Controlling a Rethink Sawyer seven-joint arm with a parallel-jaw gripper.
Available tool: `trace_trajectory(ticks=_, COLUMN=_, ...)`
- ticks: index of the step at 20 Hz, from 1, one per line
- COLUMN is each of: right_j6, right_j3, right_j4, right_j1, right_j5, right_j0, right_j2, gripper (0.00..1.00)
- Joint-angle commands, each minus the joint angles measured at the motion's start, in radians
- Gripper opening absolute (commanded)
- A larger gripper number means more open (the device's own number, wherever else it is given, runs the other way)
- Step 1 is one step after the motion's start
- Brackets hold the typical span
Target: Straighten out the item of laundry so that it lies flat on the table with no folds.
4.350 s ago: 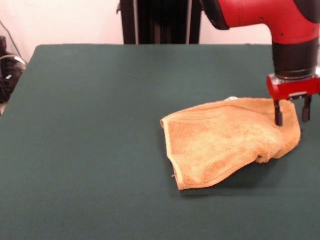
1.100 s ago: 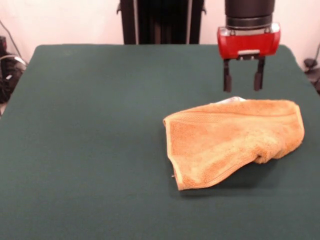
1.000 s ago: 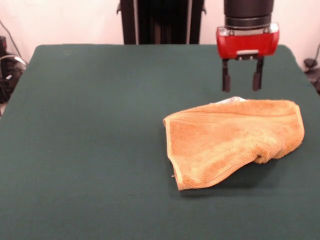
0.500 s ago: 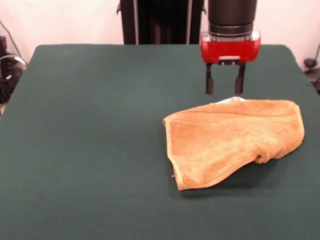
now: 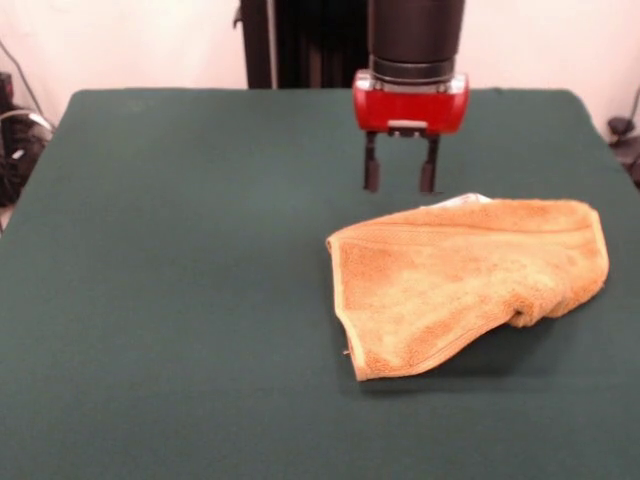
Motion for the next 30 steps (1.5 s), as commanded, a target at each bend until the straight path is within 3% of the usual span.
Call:
trace_trajectory(ticks=1, right_j6=0.315, right_j3=0.095, right_j4=0.078, right_j1=0.038, right_j5=-0.038, right_j0=-0.006, right_j2=-0.005, gripper=1.00)
trace_trajectory(ticks=17, right_j6=0.402, right_j3=0.082, right_j4=0.260, right_j1=0.032, right_j5=-0.030, right_j0=0.053, right_j2=-0.074, gripper=1.00)
trace_trajectory(ticks=30, right_j6=0.441, right_j3=0.019, right_j4=0.320, right_j1=0.071, right_j5=-0.015, right_j0=0.109, right_j2=-0.105, gripper=1.00)
